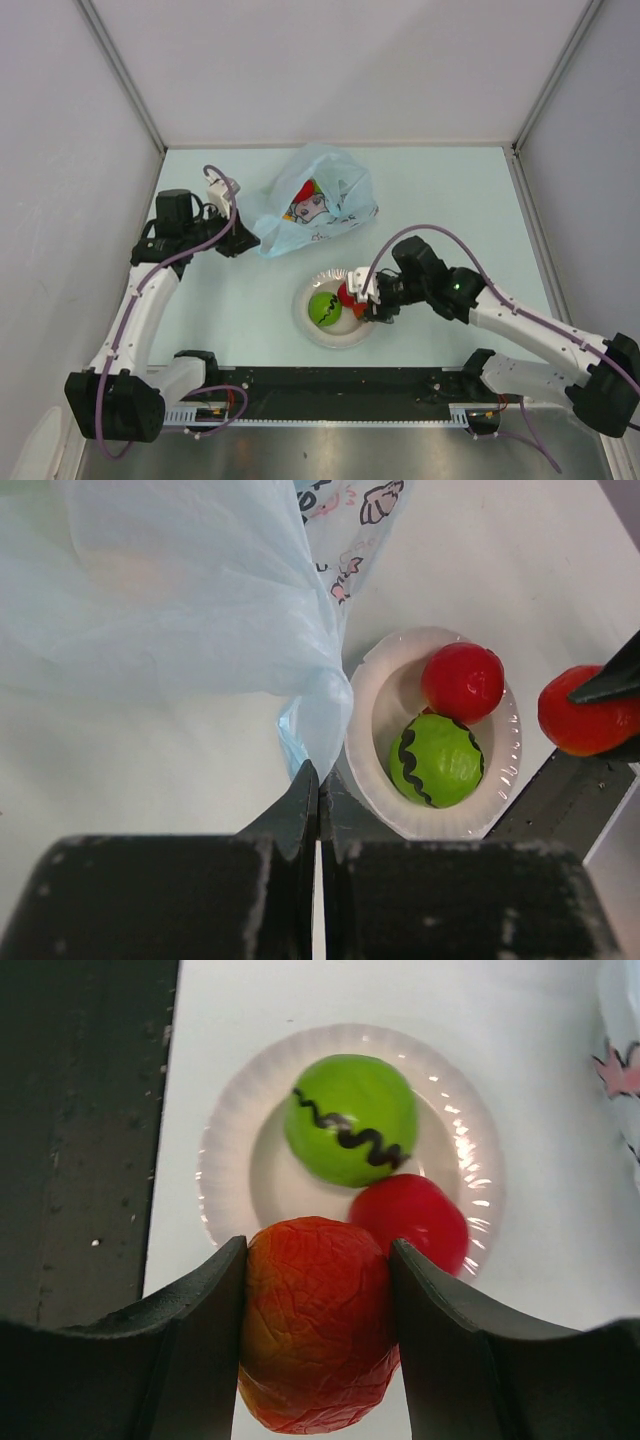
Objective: Take the fake fruits out of the plastic bag
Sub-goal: Place the fake fruit on the plate.
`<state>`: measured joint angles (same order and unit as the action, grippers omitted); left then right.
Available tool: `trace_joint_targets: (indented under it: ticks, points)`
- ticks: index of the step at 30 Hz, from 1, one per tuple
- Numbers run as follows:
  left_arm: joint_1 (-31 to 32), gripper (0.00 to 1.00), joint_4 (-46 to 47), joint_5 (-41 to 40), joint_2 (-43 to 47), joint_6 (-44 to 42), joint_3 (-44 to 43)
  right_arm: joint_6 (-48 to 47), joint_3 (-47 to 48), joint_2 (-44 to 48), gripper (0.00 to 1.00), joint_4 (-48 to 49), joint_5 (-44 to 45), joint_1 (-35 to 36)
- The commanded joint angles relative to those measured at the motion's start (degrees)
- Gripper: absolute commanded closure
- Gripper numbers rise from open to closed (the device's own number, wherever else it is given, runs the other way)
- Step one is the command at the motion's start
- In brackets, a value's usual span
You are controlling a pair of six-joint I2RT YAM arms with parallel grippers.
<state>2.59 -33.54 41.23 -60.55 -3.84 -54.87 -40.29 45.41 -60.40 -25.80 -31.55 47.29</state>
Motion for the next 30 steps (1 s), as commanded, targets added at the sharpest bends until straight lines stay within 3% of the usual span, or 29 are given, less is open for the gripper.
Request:
trace_joint_targets:
  ticks: [1,9,20,23,28,29,30]
  points:
    - [-0.2,1.0,0.8,1.8,-0.4,1.2,1.3,-5.7,-3.5,2.0,0.74,4.8,-0.6,3.2]
    - [-0.1,1.0,-0.1,1.6,0.2,0.8,2.8,-18.5,-9.8,-0.1,0.73,11.2,-5.3,4.7]
    - [-0.1,1.0,-1.4,0.9,2.1,0.3,4.2,-26.1,-13.7,-4.1,0.7,17.7,-6.1,5.2]
    - [-0.1,1.0,-1.3,0.9,2.2,0.2,4.4,-27.6,-14.6,-4.2,0.62,18.5,-6.0,5.2]
    - [-0.1,1.0,-0.6,1.0,2.1,0.5,4.9,-27.0,-17.1,-4.6,0.39,22.2,-3.4,5.6]
    - [-0.1,1.0,-0.6,1.2,2.1,0.5,5.0,-26.8,-17.2,-4.3,0.31,22.4,-3.2,5.7]
    - [-0.1,1.0,-0.6,1.2,2.1,0.4,5.0,-26.5,-17.3,-3.9,0.06,22.2,-3.1,5.7]
